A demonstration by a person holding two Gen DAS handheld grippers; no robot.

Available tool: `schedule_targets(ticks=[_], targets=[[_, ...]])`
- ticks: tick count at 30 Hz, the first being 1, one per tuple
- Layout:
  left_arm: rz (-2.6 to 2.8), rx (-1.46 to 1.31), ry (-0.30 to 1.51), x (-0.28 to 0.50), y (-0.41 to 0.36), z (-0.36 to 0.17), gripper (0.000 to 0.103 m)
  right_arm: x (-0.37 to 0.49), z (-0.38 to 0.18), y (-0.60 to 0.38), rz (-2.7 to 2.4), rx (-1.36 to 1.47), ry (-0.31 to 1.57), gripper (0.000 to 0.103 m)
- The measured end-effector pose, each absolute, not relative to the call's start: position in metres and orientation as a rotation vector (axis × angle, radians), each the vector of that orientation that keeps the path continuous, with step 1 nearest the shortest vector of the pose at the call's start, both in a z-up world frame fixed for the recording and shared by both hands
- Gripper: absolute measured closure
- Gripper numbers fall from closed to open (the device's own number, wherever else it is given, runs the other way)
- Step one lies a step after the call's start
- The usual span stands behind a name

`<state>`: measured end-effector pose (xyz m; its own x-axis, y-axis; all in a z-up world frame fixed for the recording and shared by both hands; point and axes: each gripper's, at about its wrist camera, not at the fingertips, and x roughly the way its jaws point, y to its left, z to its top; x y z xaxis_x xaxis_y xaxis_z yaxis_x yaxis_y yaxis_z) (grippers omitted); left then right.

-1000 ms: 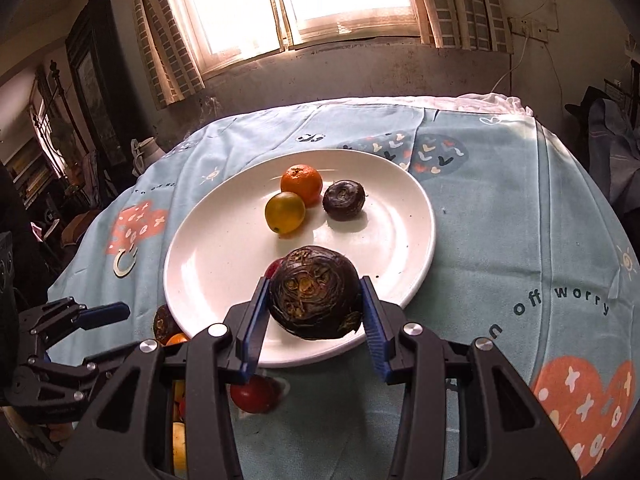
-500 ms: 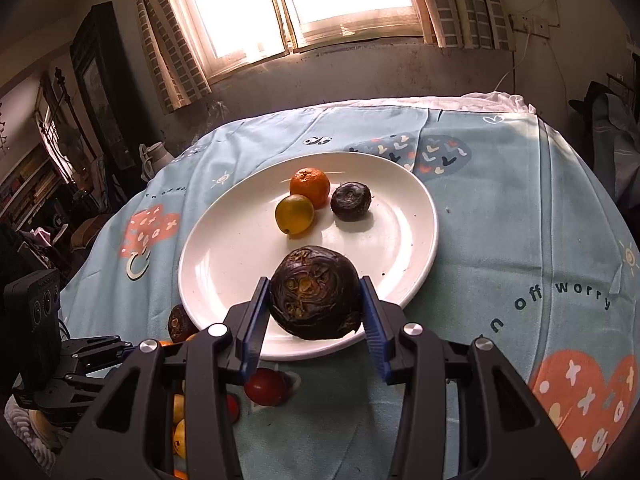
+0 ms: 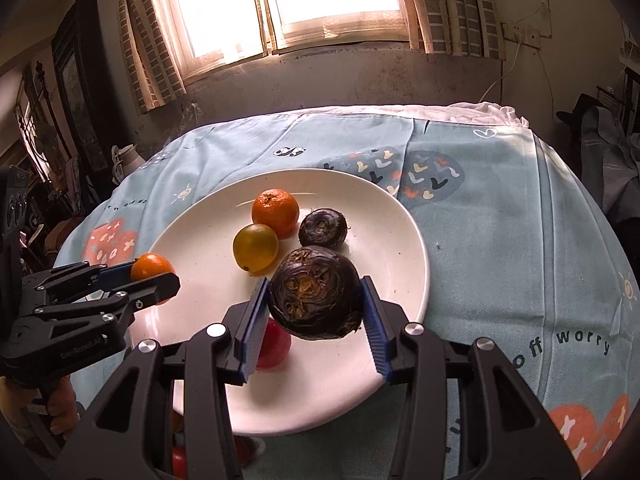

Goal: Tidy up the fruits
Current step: 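Carry both fruits onto the white plate and open both tools, then grasp a dark brown fruit with the left tool while the right tool grasps a red tomato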

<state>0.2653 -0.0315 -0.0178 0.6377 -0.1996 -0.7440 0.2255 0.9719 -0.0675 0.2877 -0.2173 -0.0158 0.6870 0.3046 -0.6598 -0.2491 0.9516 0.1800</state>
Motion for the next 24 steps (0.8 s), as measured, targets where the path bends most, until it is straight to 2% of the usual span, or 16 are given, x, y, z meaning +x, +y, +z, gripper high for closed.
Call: schedule_targets(ticks=[1,2,8,11,18,24], targets=[[-0.24,0.036,0.858,0.268,-0.032,-0.023,0.065,0.289,-0.016,-0.217,0.306,0.067,0.75,0.037],[-0.24,0.024,0.869,0.269,-0.031,-0.028,0.064,0.288,-0.016,-0.216,0.301,0.057,0.735,0.036],[-0.222,-0.037,0.842,0.243,-0.007,-0.019,0.054,0.261,0.007,-0.227,0.346,0.123,0.682,0.036],[-0.189,-0.006,0.816,0.214,0.006,-0.011,0.039,0.234,0.012,-0.226,0.372,0.114,0.683,0.036],[-0.172,-0.004,0.827,0.173,0.022,-0.026,0.037,0.182,-0.004,-0.22,0.399,0.12,0.721,0.036],[-0.133,0.052,0.805,0.175,0.019,-0.035,0.033,0.165,-0.02,-0.216,0.395,0.088,0.747,0.036]])
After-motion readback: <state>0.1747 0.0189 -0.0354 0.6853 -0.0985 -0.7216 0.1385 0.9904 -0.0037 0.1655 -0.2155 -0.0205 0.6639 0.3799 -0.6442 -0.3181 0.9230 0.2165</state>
